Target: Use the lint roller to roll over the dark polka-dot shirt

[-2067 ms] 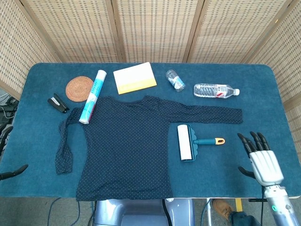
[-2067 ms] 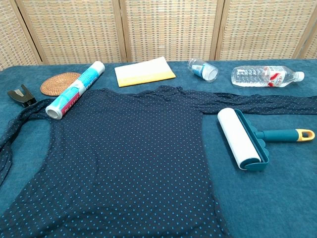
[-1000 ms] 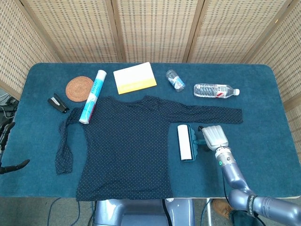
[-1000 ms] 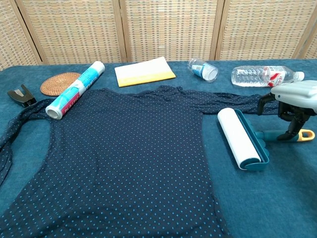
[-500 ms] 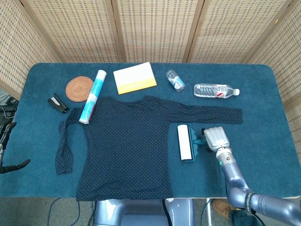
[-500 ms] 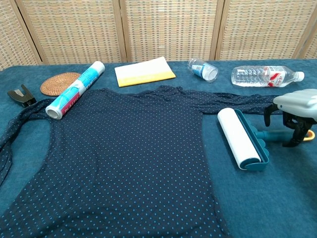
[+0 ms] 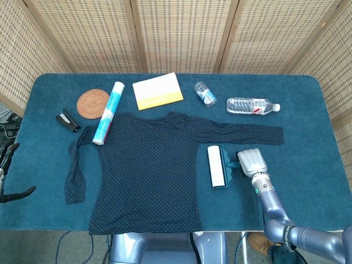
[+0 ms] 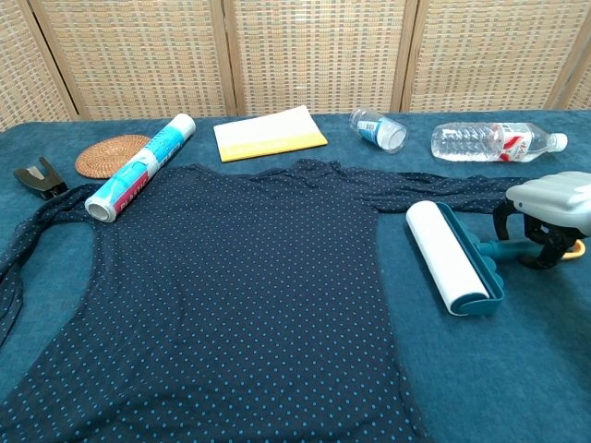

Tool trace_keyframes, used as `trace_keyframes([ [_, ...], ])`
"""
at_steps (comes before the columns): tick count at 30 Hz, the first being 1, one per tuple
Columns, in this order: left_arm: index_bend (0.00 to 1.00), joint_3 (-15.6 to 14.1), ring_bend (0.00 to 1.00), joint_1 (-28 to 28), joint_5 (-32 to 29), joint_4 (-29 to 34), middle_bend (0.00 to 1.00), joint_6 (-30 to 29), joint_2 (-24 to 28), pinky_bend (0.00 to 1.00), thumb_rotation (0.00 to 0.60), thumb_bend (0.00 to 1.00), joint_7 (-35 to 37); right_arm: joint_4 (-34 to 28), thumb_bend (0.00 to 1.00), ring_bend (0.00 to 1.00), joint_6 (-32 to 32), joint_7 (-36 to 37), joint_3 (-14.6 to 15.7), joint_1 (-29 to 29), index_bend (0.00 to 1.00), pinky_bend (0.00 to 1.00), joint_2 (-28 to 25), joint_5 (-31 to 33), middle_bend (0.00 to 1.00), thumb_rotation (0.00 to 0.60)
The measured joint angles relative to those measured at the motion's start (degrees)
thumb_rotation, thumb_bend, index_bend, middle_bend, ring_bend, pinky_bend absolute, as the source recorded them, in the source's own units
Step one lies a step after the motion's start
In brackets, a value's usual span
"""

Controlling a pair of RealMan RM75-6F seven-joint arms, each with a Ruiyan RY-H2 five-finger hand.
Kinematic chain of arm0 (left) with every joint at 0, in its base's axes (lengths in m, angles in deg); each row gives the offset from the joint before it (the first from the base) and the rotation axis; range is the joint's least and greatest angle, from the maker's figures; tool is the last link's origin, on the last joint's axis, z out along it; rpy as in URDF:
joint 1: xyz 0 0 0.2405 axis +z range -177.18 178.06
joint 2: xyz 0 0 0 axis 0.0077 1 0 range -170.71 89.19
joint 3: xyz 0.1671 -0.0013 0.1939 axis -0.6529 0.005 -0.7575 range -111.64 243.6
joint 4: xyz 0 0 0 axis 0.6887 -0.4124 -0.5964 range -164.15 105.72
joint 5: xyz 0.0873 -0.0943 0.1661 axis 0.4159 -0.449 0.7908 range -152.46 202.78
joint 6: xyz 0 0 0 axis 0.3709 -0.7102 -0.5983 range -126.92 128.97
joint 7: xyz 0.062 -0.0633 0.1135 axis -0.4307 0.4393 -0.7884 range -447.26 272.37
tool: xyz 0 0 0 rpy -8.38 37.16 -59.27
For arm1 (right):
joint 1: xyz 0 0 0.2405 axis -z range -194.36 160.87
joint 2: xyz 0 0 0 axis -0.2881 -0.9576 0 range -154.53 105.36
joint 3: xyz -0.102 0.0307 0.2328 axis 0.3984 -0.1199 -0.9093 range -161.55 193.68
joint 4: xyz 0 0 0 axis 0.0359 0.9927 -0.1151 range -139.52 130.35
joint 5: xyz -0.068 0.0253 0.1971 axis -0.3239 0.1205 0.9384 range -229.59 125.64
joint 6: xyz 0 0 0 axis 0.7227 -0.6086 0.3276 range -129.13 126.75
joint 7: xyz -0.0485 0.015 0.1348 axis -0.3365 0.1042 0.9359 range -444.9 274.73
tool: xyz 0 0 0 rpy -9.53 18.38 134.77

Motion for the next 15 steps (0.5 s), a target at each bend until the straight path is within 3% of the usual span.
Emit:
trace_keyframes([
  [7,0.0,-0.02,0.0,-0.13,-0.1,0.05,0.0,0.26,0.07,0.0,0.6,0.0,0.17,-0.53,0.77,1.0,-1.06,0.44,-0.08,-0.01,0.65,1.0,-0.44,-1.57,1.0,0.6],
  [15,0.0,-0.09,0.0,-0.38,-0.07,-0.06,0.0,0.95,0.37,0.0,0.6,0.0,1.2,-6.59,0.79,1.0,-3.56,-3.43,-2.23,-1.94,0.7,1.0,-3.15,-2.07,1.0,0.6],
])
